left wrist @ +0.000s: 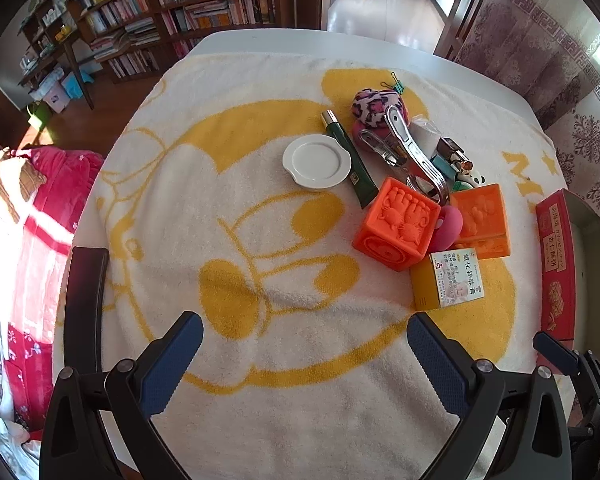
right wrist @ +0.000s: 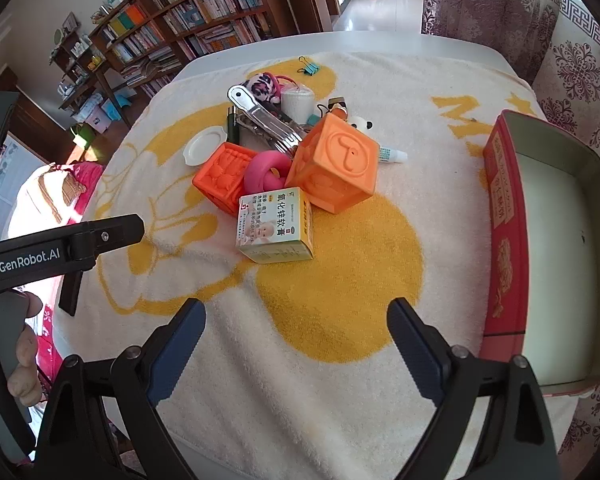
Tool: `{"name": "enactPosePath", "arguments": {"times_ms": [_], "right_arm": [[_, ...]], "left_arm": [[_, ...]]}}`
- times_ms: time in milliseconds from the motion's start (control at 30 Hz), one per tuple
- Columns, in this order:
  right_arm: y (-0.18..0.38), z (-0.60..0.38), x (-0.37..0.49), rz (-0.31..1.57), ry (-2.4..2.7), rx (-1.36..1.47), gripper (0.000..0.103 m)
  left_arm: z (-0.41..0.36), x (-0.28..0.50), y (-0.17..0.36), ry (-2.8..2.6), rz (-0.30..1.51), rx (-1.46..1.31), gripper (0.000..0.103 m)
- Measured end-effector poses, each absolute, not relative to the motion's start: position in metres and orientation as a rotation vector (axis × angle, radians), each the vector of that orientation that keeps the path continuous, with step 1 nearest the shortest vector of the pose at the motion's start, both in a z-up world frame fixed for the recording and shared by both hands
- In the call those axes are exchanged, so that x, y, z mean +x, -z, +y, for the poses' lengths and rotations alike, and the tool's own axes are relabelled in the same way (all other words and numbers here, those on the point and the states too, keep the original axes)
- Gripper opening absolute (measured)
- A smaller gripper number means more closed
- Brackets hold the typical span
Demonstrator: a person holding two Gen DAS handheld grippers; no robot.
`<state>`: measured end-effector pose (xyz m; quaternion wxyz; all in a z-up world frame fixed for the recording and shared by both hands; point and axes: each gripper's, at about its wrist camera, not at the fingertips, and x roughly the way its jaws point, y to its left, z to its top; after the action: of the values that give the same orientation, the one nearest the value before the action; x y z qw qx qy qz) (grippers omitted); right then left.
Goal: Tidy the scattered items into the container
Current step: 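Grasp the white ointment carton with the right gripper, then carry the carton into the red tin and release it while left gripper grasps orange cube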
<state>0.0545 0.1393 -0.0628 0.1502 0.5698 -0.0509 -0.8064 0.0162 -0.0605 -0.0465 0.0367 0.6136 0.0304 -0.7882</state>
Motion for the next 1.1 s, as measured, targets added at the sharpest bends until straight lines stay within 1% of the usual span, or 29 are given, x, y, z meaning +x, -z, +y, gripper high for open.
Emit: {"name": "enactPosePath", "arguments": {"times_ms": [67, 400, 533, 600, 633, 667, 700, 733, 767, 900, 1100], "right_arm": [[0.066, 0.134, 0.051, -0.132, 2.308, 1.644, 0.085], [0.084, 0.107, 0.016, -0.115, 2.295, 1.7, 0.084], [0.096, 0.1, 0.003, -0.098, 2.303, 1.74, 0.084], [0.102, 0.098, -0.004, -0.092, 2.306, 1.758, 0.081], [0.105, 0.097, -0.006, -0.086, 2.307, 1.769, 0.076], [0.109, 0.096, -0.008, -0.081, 2.307, 1.782, 0.07], [0.112, 0.096, -0.009, -0.08, 2.303, 1.796, 0.067], [0.115, 0.097, -0.011, -0.083, 2.297, 1.811, 0.06], [0.117, 0.097, -0.011, -0.088, 2.295, 1.821, 0.058], [0.112, 0.103, -0.005, -0.112, 2.306, 1.813, 0.057], [0.09, 0.123, 0.014, -0.196, 2.365, 1.777, 0.057]], "left_arm": [[-0.063, 0.017, 0.048, 2.421, 0.096, 1.89, 0.103], [-0.078, 0.017, 0.062, 2.408, 0.122, 1.93, 0.103], [-0.082, 0.014, 0.068, 2.399, 0.104, 1.951, 0.103], [-0.083, 0.012, 0.069, 2.4, 0.104, 1.962, 0.103], [-0.083, 0.011, 0.07, 2.4, 0.105, 1.967, 0.103], [-0.084, 0.01, 0.071, 2.401, 0.106, 1.972, 0.103], [-0.084, 0.008, 0.072, 2.401, 0.105, 1.977, 0.103], [-0.084, 0.007, 0.073, 2.402, 0.103, 1.983, 0.103], [-0.084, 0.005, 0.074, 2.404, 0.101, 1.988, 0.103], [-0.078, -0.004, 0.076, 2.424, 0.076, 2.014, 0.103], [-0.054, -0.024, 0.08, 2.486, 0.022, 2.046, 0.103]]}}
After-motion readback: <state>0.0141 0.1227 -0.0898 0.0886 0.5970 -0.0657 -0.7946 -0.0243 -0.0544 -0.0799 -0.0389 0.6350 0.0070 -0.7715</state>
